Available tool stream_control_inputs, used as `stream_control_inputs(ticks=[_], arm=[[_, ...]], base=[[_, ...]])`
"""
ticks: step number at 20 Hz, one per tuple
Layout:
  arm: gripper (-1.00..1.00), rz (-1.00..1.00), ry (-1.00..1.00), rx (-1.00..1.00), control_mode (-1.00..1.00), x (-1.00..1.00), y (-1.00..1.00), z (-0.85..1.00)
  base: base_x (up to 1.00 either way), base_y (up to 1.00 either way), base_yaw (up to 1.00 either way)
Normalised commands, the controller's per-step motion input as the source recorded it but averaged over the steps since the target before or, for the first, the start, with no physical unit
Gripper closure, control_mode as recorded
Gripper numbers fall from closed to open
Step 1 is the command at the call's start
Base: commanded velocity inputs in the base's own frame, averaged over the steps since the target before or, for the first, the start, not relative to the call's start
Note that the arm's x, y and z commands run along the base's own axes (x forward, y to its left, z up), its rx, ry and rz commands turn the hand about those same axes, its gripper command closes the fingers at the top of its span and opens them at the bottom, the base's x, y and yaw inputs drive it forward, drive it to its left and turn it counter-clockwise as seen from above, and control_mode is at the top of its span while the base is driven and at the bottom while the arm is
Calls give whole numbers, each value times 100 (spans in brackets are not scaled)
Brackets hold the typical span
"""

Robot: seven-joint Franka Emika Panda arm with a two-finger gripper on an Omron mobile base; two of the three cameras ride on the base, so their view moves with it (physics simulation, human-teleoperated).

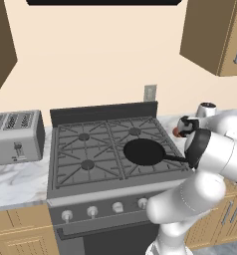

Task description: Place the pan on the front right burner on the stove. Then place the tomato and the onion in the pan and turn on the front right burner.

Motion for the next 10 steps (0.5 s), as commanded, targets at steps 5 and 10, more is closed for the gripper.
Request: stream_control_inputs(ticks=[5,10], arm=[[-100,-19,-1,7,-100,7,-25,8],[-100,-19,-11,18,-100,1,-22,0]], base=[[0,0,0],[0,0,0]])
